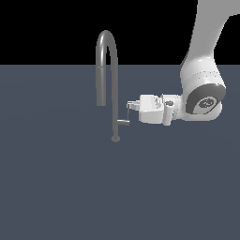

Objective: Turn on the faucet by rotating a designated handle.

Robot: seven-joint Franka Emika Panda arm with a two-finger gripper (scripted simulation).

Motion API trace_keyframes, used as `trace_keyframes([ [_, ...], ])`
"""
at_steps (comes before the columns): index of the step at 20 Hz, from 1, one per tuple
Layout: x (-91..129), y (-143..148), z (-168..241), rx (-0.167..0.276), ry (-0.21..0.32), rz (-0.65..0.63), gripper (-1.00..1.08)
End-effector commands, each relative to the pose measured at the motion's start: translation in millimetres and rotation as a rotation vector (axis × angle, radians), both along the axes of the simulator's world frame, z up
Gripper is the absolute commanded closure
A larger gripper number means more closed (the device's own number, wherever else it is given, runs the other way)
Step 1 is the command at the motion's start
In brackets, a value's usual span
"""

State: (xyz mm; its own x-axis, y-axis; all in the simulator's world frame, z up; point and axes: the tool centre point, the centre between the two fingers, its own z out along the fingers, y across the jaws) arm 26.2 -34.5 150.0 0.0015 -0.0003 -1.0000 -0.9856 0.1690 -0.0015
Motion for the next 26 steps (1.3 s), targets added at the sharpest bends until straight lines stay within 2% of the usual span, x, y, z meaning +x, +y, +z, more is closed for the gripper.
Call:
trace_keyframes([
  [1, -6.2, 1.0, 2.4, 0.0, 0.0, 0.0, 1.08],
  [7, -23.3, 3.9, 8.6, 0.0, 0.0, 0.0, 1.08],
  [9, -19.5, 3.1, 6.2, -0.002, 0.0, -0.003, 1.08],
  [19, -54.5, 9.1, 4.5, 0.0, 0.0, -0.001, 1.08],
  [21, -45.8, 7.8, 7.8, -0.006, -0.012, -0.006, 1.08],
  [26, -67.6, 11.5, -5.7, -0.002, -0.005, -0.003, 1.08],
])
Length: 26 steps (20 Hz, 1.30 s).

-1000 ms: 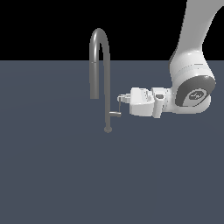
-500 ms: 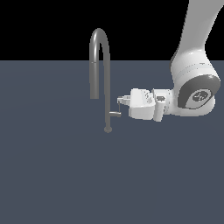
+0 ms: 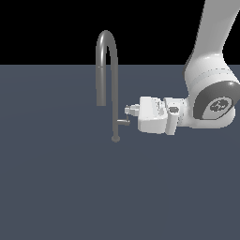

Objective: Turn on the faucet by rotating a designated handle.

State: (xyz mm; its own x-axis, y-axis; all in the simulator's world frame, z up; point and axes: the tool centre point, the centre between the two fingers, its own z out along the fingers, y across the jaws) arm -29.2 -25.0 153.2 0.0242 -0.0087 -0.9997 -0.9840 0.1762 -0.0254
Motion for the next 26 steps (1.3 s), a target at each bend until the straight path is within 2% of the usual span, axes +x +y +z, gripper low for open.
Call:
trace_keyframes([
  [1, -16.7, 2.7, -11.6, 0.007, 0.019, 0.005, 1.08],
  [4, -25.7, 4.2, -17.2, 0.008, 0.021, 0.007, 1.08],
  [5, -12.8, 2.1, -6.6, 0.001, -0.004, 0.001, 1.08],
  [12, -40.7, 6.8, -47.5, 0.008, 0.021, 0.007, 1.08],
  [13, -40.7, 6.8, -47.5, 0.008, 0.021, 0.007, 1.08],
  [14, -27.9, 4.7, -29.3, 0.005, -0.013, 0.005, 1.08],
  [24, -38.9, 6.5, -80.9, 0.008, 0.021, 0.007, 1.08],
  [25, -28.3, 4.7, -58.7, 0.01, -0.019, 0.009, 1.08],
  [26, -27.7, 4.6, -63.1, 0.01, -0.015, 0.009, 1.08],
])
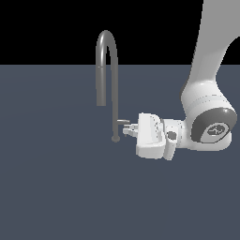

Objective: Turn on the faucet by rotating a designated handle.

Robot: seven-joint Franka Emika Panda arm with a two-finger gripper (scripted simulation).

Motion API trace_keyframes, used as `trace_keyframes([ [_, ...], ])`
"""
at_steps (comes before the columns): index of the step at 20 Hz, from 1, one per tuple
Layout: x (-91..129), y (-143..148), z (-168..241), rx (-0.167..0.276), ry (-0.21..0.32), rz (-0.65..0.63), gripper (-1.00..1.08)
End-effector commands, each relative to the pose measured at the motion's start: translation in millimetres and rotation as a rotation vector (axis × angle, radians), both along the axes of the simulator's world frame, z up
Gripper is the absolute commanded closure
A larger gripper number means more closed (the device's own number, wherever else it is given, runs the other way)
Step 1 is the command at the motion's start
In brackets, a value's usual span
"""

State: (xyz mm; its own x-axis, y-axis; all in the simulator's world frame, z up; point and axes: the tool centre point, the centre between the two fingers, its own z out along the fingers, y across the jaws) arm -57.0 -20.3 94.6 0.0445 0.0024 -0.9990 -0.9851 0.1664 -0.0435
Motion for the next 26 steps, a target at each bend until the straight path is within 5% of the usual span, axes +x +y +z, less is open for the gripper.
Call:
trace_keyframes([
  [1, 0.8, -0.1, -9.0, -0.001, 0.009, -0.001, 1.08],
  [11, 6.0, -1.1, -48.0, -0.002, 0.039, -0.003, 1.08],
  [12, 16.2, -3.0, -19.3, 0.005, -0.011, 0.004, 1.08],
  [26, 34.2, -6.0, -64.0, -0.002, 0.038, -0.002, 1.08],
])
